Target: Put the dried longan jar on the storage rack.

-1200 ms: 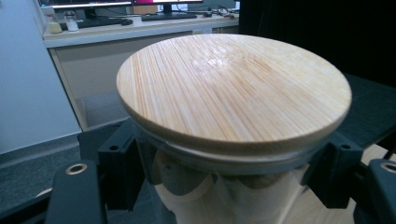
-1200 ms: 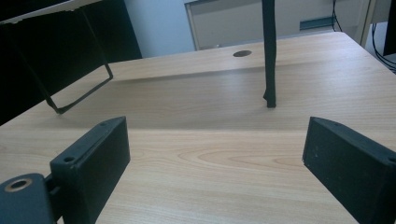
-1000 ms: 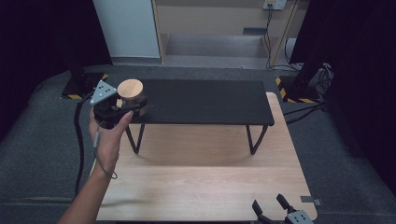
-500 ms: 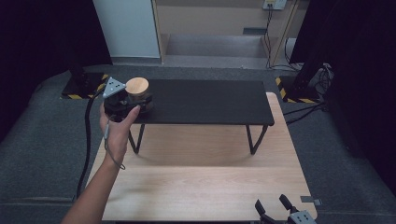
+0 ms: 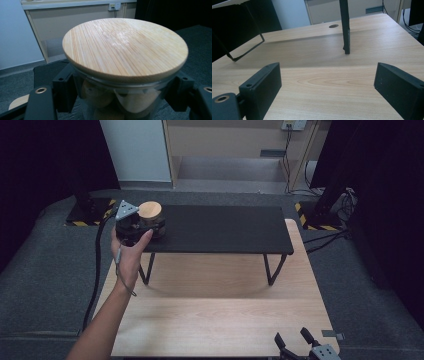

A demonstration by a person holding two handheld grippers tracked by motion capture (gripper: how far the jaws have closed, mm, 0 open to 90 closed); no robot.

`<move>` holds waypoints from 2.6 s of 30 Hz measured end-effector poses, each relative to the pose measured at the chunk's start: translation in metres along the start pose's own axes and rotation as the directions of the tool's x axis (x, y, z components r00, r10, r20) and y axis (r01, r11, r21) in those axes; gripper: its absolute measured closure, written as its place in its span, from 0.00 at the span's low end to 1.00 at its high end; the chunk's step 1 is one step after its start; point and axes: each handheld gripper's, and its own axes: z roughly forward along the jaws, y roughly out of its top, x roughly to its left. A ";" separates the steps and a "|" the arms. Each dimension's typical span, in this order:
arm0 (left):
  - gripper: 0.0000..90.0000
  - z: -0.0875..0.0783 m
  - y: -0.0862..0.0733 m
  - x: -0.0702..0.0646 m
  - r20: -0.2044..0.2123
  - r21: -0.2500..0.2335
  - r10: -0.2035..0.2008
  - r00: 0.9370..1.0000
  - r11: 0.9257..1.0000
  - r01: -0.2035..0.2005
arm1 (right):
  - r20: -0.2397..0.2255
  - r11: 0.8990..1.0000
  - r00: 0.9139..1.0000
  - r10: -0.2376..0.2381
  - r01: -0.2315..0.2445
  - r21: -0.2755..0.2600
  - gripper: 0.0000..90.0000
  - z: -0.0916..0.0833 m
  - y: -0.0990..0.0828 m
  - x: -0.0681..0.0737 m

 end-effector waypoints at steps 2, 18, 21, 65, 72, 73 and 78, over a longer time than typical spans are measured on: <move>0.27 0.002 0.000 0.001 0.003 0.002 -0.003 1.000 1.000 0.003 | 0.002 1.000 1.000 0.003 -0.003 0.001 0.08 0.000 0.000 0.000; 0.27 0.010 -0.002 -0.003 -0.010 0.011 0.017 1.000 1.000 -0.017 | 0.009 1.000 1.000 0.006 -0.006 0.003 0.08 0.000 -0.001 -0.001; 0.27 0.010 -0.004 -0.004 -0.014 0.003 0.020 1.000 1.000 -0.020 | 0.006 1.000 1.000 0.005 -0.005 0.005 0.08 0.001 -0.001 -0.001; 0.04 -0.046 -0.030 -0.028 -0.067 -0.134 0.055 0.996 0.989 -0.063 | -0.030 1.000 1.000 -0.007 0.008 0.021 0.07 0.009 0.005 0.006; 0.04 -0.059 -0.040 -0.034 -0.060 -0.156 0.049 0.997 0.986 -0.058 | -0.033 1.000 0.999 -0.010 0.011 0.021 0.07 0.010 0.005 0.009; 0.04 -0.059 -0.040 -0.034 -0.060 -0.156 0.049 0.997 0.986 -0.058 | -0.033 1.000 0.999 -0.010 0.011 0.021 0.07 0.010 0.005 0.009; 0.04 -0.071 -0.055 -0.037 -0.065 -0.174 0.020 0.998 0.984 -0.032 | -0.037 1.000 0.999 -0.011 0.012 0.022 0.07 0.011 0.006 0.010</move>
